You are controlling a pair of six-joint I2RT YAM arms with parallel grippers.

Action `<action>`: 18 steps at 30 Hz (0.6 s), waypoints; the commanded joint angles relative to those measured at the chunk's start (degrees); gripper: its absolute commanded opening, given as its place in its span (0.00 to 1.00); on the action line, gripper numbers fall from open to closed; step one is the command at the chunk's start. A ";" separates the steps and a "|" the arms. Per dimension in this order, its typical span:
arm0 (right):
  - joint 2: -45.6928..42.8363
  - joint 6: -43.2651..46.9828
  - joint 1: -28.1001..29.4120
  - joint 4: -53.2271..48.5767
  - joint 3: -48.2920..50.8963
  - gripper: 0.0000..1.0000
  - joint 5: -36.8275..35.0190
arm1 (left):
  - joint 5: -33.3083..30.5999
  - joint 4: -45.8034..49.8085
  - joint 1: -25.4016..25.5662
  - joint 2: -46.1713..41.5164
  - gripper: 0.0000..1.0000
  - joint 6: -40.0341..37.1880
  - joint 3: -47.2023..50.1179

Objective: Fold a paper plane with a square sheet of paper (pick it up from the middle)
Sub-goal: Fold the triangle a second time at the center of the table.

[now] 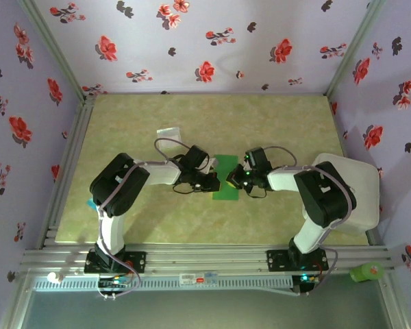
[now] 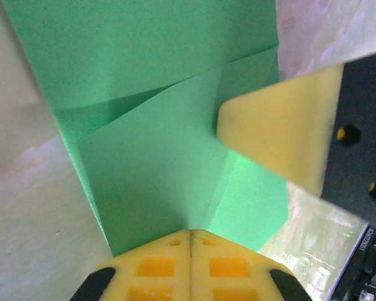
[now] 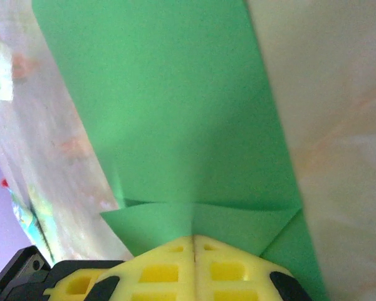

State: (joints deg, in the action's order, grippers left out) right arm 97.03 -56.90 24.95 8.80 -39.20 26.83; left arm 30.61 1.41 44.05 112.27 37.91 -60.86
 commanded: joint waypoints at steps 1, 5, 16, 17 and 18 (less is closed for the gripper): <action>-1.12 3.15 -2.95 -8.78 -0.97 0.00 -9.40 | -3.36 8.83 0.60 1.65 0.03 -2.07 2.35; -1.59 3.56 -5.49 -4.63 1.64 0.00 -9.75 | -3.35 8.44 0.61 1.66 0.03 -1.88 2.48; -9.19 2.01 -6.84 2.31 4.54 0.03 -4.80 | -3.21 8.26 0.85 0.55 0.03 -1.39 3.15; -10.00 2.06 -6.36 2.08 4.64 0.03 -4.65 | -3.17 8.18 0.99 0.50 0.03 -1.21 3.18; -10.34 2.13 -6.02 1.91 4.59 0.03 -3.93 | -3.11 8.17 1.11 0.42 0.03 -1.08 3.24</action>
State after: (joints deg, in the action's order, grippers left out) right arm 89.21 -55.07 18.00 10.04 -34.87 23.31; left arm 30.46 1.54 44.31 111.66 37.32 -60.25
